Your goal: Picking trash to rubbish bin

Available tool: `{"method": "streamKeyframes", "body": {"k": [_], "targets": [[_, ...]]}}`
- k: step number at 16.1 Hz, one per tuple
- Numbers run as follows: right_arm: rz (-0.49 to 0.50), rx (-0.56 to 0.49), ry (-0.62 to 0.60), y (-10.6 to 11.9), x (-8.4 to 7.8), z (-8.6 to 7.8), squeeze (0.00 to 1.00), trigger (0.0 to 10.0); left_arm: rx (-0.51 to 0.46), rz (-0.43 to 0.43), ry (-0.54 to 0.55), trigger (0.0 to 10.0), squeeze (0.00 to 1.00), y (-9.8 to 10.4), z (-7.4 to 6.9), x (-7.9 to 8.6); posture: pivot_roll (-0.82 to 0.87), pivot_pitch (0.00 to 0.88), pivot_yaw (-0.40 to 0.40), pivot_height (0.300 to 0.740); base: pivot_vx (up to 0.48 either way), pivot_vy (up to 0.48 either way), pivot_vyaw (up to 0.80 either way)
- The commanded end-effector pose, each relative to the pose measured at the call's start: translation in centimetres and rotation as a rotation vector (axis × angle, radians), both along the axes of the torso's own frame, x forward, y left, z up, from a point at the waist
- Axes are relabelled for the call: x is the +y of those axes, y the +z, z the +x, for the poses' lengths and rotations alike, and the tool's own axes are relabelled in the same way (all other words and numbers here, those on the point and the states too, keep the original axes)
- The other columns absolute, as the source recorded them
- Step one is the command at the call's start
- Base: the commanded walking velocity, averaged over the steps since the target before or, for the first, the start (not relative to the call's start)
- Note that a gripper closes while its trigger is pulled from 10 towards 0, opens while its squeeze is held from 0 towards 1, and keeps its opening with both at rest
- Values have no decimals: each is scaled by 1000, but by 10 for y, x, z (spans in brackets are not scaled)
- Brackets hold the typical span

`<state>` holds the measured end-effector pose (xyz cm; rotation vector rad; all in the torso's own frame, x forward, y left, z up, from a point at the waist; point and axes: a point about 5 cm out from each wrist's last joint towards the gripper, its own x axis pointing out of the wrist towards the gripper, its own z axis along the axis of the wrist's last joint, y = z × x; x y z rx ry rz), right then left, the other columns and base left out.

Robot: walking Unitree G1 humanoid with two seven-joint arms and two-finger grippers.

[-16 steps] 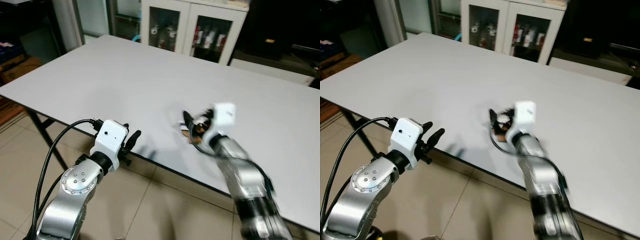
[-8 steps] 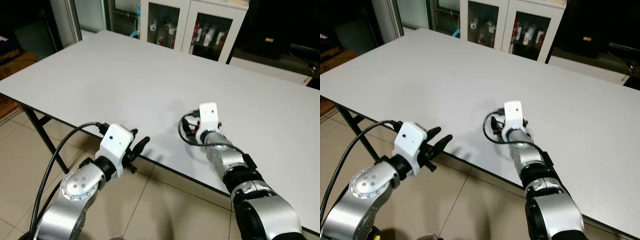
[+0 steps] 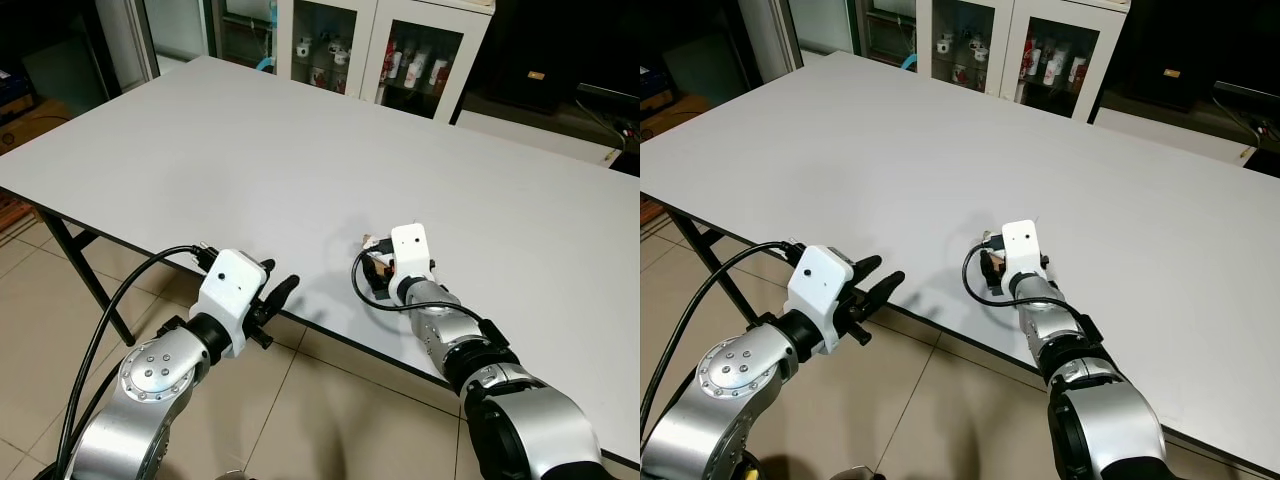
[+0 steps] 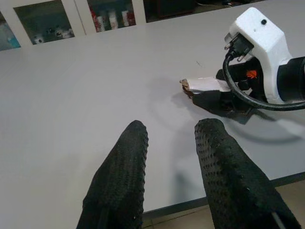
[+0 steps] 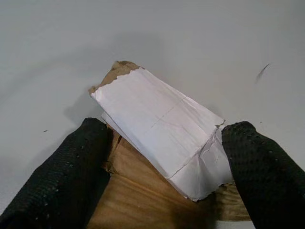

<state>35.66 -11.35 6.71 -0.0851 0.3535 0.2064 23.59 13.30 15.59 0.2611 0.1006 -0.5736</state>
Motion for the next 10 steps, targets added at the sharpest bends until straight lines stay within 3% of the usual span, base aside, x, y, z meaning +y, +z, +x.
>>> {"method": "streamKeyframes", "body": {"k": [1, 7, 10], "targets": [[6, 9, 18, 1, 1, 1, 0, 0, -1, -4, -23, 10000, 0, 2, -3, -3, 64, 44, -94, 740, 0, 0, 0], [35, 11, 42, -2, 0, -1, 0, 0, 16, -5, -41, 10000, 0, 1, -4, -5, 60, 37, -97, 740, 0, 0, 0], [52, 11, 48, -3, -1, -2, 0, 0, 63, -7, -107, 10000, 0, -4, -10, -11, 58, 35, -95, 740, 0, 0, 0]]}}
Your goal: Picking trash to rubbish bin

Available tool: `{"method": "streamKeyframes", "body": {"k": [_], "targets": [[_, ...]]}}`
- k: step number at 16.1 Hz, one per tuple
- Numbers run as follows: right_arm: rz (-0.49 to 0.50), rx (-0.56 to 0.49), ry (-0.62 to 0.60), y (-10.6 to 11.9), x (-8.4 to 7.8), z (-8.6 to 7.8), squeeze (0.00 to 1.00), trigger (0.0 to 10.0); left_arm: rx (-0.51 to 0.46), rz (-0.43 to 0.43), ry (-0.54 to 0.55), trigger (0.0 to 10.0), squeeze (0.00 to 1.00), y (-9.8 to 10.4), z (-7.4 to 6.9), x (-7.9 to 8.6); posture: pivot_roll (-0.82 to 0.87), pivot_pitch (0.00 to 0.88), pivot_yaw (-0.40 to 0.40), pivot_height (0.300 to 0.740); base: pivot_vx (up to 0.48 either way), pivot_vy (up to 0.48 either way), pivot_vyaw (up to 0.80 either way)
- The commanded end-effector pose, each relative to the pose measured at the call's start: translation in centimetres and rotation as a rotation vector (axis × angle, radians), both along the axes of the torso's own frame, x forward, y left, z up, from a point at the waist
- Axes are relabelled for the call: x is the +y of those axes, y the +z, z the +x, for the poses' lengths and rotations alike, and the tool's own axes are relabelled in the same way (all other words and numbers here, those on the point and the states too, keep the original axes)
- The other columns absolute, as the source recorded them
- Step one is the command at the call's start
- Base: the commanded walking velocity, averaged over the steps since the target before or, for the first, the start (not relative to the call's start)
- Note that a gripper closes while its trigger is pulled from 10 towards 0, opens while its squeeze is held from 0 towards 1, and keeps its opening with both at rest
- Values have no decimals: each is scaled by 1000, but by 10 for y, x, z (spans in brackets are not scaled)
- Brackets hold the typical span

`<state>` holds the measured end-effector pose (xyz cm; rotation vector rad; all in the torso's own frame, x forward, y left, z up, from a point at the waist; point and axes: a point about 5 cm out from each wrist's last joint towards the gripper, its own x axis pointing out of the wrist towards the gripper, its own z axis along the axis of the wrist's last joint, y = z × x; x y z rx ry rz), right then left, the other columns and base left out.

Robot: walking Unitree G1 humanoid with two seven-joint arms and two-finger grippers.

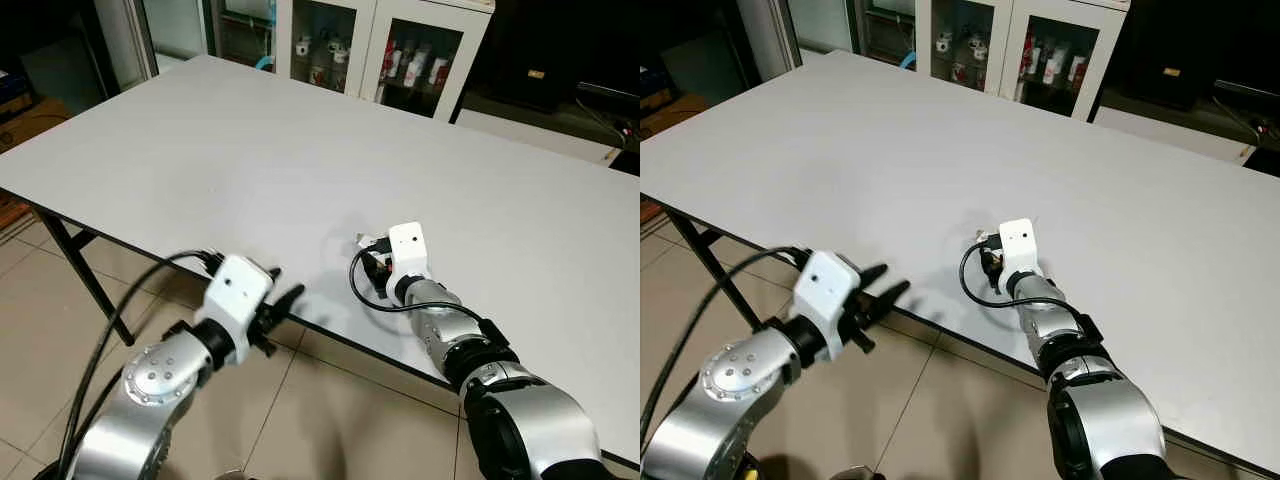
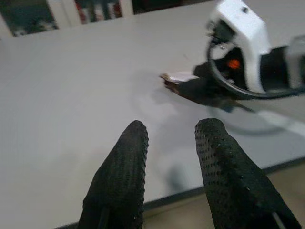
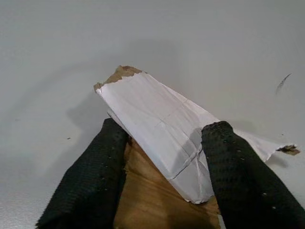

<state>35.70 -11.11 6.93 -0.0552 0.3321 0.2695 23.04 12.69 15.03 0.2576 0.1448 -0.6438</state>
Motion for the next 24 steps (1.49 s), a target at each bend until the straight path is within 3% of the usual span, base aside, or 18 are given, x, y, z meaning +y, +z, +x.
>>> {"method": "streamKeyframes", "body": {"k": [1, 3, 16, 19, 21, 23, 24], "targets": [[12, 26, -7, -5, -4, -2, 0, 0, 23, -15, -57, 10000, 0, 0, -5, -7, 58, 34, -95, 740, 0, 0, 0], [24, 19, -5, -4, -4, -2, 0, 0, 49, -2, -94, 10000, 0, -3, -10, -9, 55, 31, -95, 740, 0, 0, 0], [128, -10, -14, 4, -3, 2, 0, 0, 23, 14, -36, 10000, 0, -3, -1, -5, 45, 21, -94, 740, 0, 0, 0], [254, -90, -45, 22, -4, 10, 0, 0, -8, 28, 109, 10000, 0, -4, 10, 8, 53, 19, -93, 740, 0, 0, 0], [372, -151, -83, 33, -6, 12, 0, 0, -10, -34, 250, 10000, 0, -6, 15, 21, 54, 14, -90, 740, 0, 0, 0], [493, -218, -135, 37, -15, -2, 0, 0, -17, -43, 316, 10000, 0, -9, 11, 29, 54, 22, -80, 740, 0, 0, 0], [490, -220, -145, 35, -17, -12, 0, 0, 0, -53, 327, 10000, 0, -12, 10, 30, 51, 22, -68, 740, 0, 0, 0]]}}
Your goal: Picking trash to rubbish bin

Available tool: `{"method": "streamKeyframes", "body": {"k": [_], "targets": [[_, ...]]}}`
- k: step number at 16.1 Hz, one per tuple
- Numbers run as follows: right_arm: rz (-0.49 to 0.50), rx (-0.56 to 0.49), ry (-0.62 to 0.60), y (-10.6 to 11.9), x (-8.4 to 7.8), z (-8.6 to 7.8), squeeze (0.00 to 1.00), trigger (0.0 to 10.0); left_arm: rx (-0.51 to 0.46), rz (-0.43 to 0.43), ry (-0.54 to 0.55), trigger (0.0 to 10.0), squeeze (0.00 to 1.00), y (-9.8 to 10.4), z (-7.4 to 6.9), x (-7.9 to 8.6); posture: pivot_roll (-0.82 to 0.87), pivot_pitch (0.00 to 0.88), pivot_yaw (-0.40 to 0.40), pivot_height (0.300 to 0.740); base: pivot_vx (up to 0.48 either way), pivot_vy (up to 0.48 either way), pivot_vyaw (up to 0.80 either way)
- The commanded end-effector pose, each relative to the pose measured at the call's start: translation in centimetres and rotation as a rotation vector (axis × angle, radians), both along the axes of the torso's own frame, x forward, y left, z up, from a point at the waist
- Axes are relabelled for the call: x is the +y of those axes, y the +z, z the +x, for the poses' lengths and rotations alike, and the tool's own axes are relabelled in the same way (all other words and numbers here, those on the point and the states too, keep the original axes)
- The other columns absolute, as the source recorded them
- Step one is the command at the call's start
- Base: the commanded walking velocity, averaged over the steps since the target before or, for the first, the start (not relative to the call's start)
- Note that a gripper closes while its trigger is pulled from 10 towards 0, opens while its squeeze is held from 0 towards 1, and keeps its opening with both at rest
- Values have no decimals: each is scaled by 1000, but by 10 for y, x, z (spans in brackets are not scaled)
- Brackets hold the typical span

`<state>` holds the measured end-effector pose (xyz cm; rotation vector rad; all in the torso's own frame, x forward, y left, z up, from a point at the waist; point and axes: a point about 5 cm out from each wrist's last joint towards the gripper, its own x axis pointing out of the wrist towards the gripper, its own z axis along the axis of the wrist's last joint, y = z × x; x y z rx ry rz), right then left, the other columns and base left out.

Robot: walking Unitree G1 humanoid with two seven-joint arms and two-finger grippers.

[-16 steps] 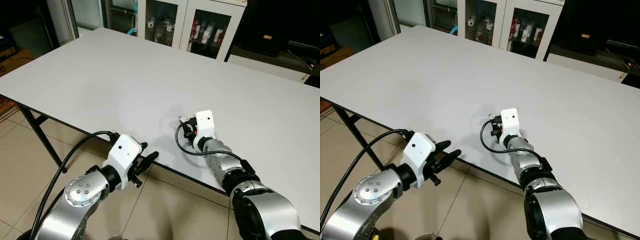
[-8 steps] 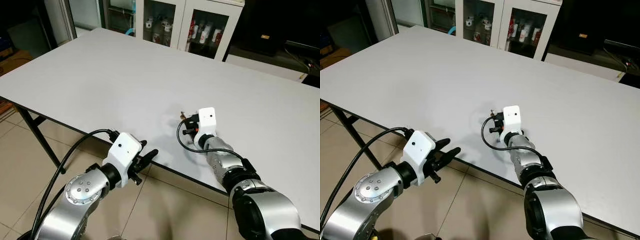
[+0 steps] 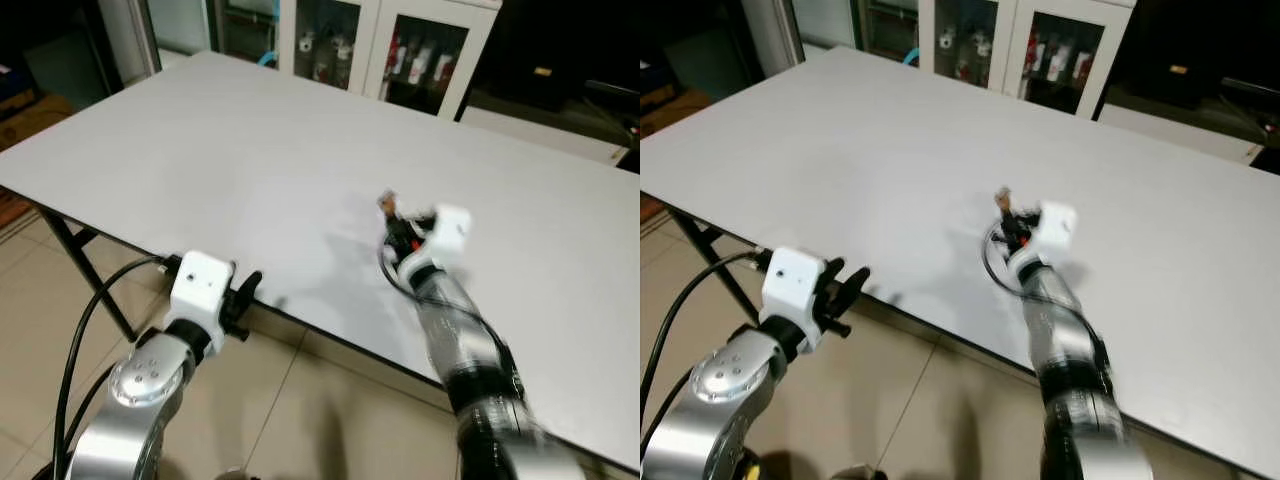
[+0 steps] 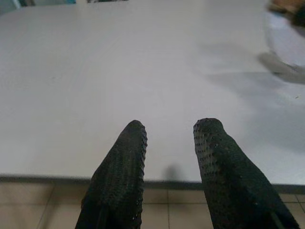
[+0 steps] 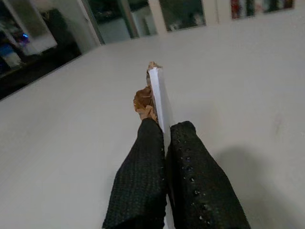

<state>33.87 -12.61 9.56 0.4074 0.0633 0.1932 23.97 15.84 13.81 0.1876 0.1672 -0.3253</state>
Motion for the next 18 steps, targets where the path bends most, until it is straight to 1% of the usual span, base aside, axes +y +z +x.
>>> {"method": "streamKeyframes", "body": {"k": [1, 3, 4, 6, 8, 9, 12, 18], "targets": [[8, -7, -15, 8, -4, -5, 0, 0, 2, 0, 3, 10000, 0, 0, 0, -1, 43, 28, -59, 740, 0, 0, 0], [-9, -25, -10, 12, -7, -22, 0, 10000, 2, 5, -12, 10000, 0, -2, -1, -3, 31, 30, -47, 740, 0, 0, 0], [-12, -32, -6, 15, -9, -38, 0, 10000, 8, -3, -44, 10000, 0, -3, -2, -8, 22, 29, -37, 740, 0, 0, 0], [14, 26, -22, 12, -11, -56, 0, 10000, 8, -10, -79, 10000, 0, -1, 0, -16, 19, 28, -27, 740, 0, 0, 0], [30, 17, -11, 16, -6, -62, 0, 10000, 8, -3, -91, 10000, 0, -1, 0, -16, 16, 27, -23, 740, -126, 0, 0], [30, 26, -11, 18, -5, -67, 0, 10000, 8, -4, -90, 10000, 0, -1, 0, -15, 18, 25, -24, 740, -300, 0, 0], [20, 54, -5, 18, -4, -72, 0, 10000, 9, 0, -88, 10000, 0, -1, -1, -14, 24, 25, -31, 740, -322, 0, 0], [-3, 87, -1, 16, -4, -77, 0, 10000, 12, 12, -94, 10000, 0, -1, -2, -12, 31, 24, -27, 740, -326, 0, 0]]}}
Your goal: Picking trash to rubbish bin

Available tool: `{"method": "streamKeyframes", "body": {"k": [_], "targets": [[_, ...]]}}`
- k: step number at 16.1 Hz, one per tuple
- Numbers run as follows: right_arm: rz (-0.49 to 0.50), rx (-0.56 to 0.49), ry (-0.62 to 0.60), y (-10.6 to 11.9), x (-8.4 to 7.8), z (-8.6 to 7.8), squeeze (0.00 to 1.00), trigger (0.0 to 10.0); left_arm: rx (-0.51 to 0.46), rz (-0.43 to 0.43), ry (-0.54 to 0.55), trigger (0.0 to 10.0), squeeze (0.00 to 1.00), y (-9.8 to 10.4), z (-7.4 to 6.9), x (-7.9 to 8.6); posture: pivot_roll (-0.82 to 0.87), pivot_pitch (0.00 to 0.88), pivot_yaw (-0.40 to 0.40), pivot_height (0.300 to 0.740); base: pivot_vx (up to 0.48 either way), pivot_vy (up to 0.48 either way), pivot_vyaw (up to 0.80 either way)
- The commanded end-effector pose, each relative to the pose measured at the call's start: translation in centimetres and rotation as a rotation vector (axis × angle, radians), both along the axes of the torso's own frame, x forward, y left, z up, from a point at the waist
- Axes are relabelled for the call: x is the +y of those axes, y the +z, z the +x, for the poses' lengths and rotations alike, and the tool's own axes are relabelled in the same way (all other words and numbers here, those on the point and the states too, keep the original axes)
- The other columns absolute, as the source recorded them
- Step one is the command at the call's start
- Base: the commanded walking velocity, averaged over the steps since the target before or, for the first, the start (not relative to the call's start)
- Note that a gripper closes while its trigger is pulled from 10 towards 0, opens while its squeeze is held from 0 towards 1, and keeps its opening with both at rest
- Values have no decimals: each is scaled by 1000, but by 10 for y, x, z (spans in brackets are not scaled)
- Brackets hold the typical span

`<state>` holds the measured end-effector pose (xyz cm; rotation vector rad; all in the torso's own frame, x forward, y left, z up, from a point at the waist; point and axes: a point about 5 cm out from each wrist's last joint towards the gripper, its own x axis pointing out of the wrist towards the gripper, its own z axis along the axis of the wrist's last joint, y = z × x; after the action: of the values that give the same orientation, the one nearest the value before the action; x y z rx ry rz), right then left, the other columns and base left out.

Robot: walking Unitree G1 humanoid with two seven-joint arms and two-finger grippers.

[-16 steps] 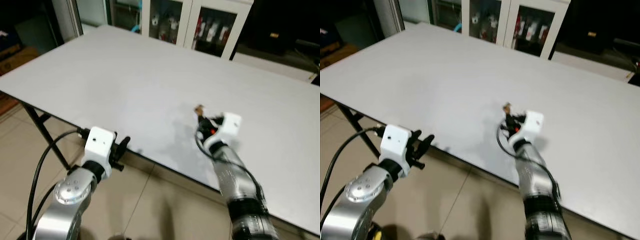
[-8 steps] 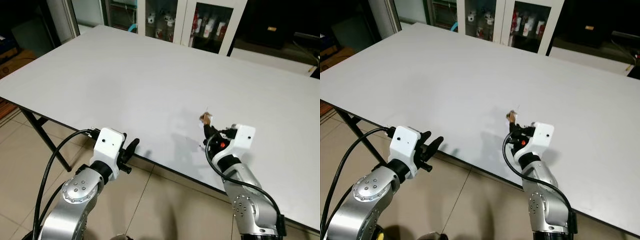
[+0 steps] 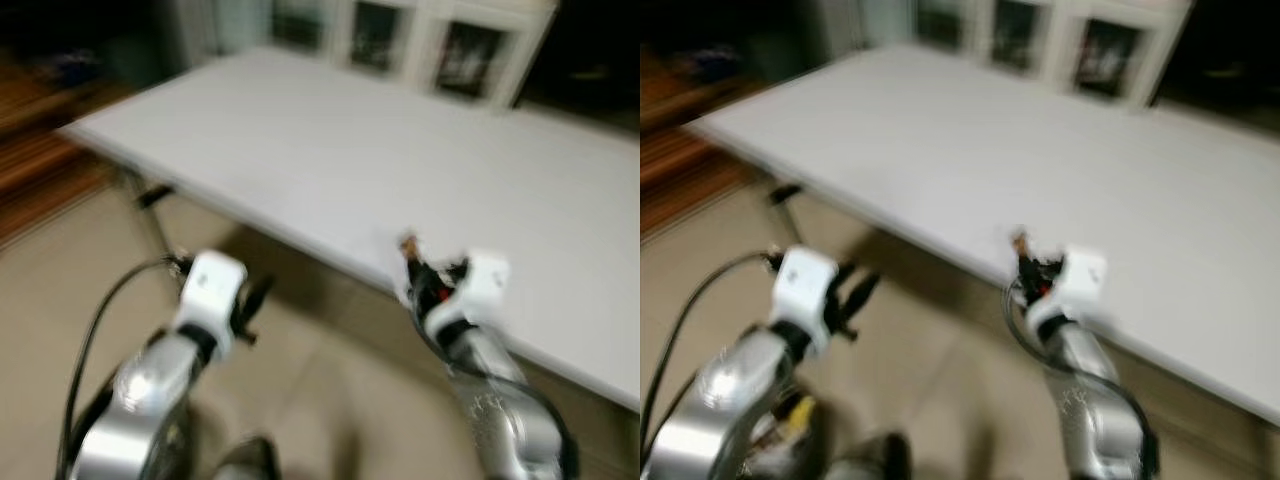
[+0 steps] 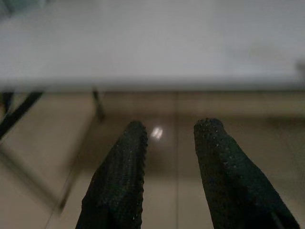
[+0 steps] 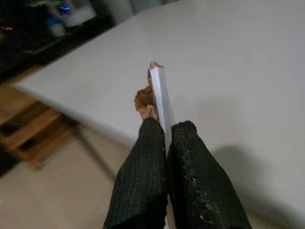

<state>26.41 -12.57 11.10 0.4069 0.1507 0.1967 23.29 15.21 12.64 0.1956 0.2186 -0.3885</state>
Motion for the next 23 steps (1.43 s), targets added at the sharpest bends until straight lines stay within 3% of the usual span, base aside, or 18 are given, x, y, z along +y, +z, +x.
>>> {"method": "streamKeyframes", "body": {"k": [1, 8, 9, 11, 12, 16, 23], "targets": [[1, 9, -23, 0, -4, -3, 0, 10000, -43, 0, -39, 10000, 0, 11, 5, -5, 30, 25, -25, 740, -330, 0, 0], [-54, 63, -20, -10, -6, -13, 0, 10000, -32, -4, -50, 10000, 0, 11, 5, -4, 34, 47, -2, 740, -301, 0, 0], [-99, 79, 6, -14, -5, -14, 0, 10000, -24, -12, -28, 10000, 0, 9, 4, -2, 33, 50, -4, 740, 0, 0, 0], [-299, 95, 143, -26, -3, -20, 0, 10000, -9, -13, 39, 10000, 0, -1, 2, 3, 32, 54, -13, 740, 0, 0, 400], [-321, 102, 168, -29, -3, -21, 0, 10000, -8, -10, 43, 10000, 0, -3, 1, 4, 32, 55, -18, 740, 0, 0, 800], [-338, 210, 270, -59, -6, -31, 0, 10000, 50, 35, 63, 10000, 0, -23, -15, 9, 43, 58, -32, 740, 0, 0, 800], [-334, 231, 299, -77, 3, -25, 0, 10000, 50, 29, 94, 10000, 0, -32, -20, 10, 54, 65, -43, 740, 0, 0, 800]]}}
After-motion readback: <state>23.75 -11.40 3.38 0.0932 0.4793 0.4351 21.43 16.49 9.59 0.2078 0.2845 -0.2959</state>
